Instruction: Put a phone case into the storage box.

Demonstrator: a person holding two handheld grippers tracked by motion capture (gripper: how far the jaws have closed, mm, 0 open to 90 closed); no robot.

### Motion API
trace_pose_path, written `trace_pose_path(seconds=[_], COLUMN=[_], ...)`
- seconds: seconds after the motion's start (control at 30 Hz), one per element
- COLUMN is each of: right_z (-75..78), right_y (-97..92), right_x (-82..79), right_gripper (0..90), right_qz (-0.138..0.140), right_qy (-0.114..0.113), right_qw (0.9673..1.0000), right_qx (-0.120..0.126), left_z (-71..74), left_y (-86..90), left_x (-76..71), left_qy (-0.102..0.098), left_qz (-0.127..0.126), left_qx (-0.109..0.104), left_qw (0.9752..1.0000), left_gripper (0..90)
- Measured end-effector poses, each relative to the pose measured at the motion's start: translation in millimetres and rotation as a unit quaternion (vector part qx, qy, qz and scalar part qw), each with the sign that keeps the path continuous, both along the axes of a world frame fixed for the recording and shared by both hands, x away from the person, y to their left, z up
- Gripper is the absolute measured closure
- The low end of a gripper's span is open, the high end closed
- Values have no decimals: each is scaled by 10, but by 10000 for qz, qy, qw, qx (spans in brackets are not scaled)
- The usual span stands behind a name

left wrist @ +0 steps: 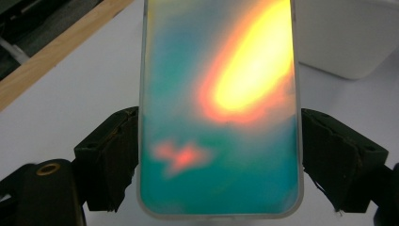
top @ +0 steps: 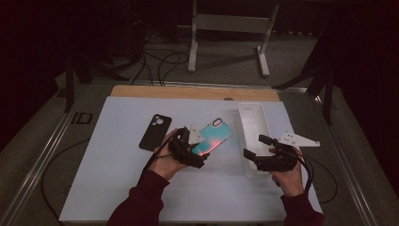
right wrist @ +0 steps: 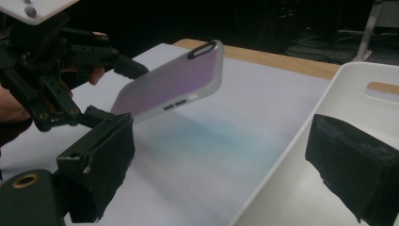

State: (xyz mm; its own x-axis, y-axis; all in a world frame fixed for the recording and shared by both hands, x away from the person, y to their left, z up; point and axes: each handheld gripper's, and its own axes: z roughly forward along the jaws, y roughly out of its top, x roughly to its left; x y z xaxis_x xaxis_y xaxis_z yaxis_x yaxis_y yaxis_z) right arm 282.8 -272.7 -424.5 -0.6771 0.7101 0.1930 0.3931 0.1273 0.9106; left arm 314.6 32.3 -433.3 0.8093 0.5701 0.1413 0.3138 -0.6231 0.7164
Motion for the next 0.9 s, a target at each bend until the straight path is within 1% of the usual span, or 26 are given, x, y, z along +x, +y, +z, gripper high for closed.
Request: trace_pose_path(seconds=[0.03, 0.1, 0.13, 0.17, 0.33, 0.4, 0.43, 0.47, 0.63, 0.67, 0.7, 0.77, 0.8, 0.83, 0.87, 0.9], right_z=[0, 12, 11, 9, -8, -2, 3, 10, 32, 39, 40, 41, 44, 44, 45, 45], right_y=[0, 22, 32, 43, 83, 109, 117, 128, 174, 194, 203, 212, 230, 237, 243, 243], right_x=[0, 22, 26, 29, 39, 43, 45, 45, 63, 72, 77, 83, 89, 91, 89, 89], right_gripper=[82, 82, 82, 82, 82, 82, 83, 83, 86, 97, 102, 117, 146, 167, 211, 211], right_qz=[0, 66, 72, 76, 137, 182, 199, 218, 262, 262, 288, 277, 282, 263, 251, 251], right_qy=[0, 17, 25, 37, 87, 109, 97, 99, 109, 126, 135, 162, 222, 232, 227, 227], right_qw=[10000, 9999, 9999, 9999, 9998, 9997, 9997, 9997, 9996, 9995, 9994, 9994, 9992, 9992, 9992, 9992], right_qx=[0, 85, 84, 79, 88, 114, 103, 109, 90, 93, 115, 137, 192, 212, 228, 228], left_z=[0, 12, 18, 25, 37, 42, 41, 40, 56, 71, 71, 91, 95, 102, 104, 104], left_y=[0, -31, -49, -81, -143, -170, -195, -205, -224, -230, -230, -231, -233, -240, -242, -242], left_x=[0, -6, -11, -24, -43, -58, -82, -91, -126, -146, -146, -167, -176, -194, -204, -204], left_qy=[0, -43, -53, -110, -201, -237, -306, -334, -439, -497, -497, -561, -575, -590, -617, -617], left_qz=[0, -40, -54, -129, -190, -255, -324, -351, -459, -515, -515, -585, -598, -626, -645, -645], left_qx=[0, 1, -5, 1, 4, -31, -15, -10, -107, -187, -187, -247, -277, -308, -287, -287], left_qw=[10000, 10000, 10000, 9999, 9996, 9994, 9990, 9988, 9979, 9973, 9973, 9964, 9962, 9958, 9956, 9956], left_gripper=[173, 172, 173, 172, 172, 172, 172, 172, 173, 172, 172, 172, 172, 172, 172, 172])
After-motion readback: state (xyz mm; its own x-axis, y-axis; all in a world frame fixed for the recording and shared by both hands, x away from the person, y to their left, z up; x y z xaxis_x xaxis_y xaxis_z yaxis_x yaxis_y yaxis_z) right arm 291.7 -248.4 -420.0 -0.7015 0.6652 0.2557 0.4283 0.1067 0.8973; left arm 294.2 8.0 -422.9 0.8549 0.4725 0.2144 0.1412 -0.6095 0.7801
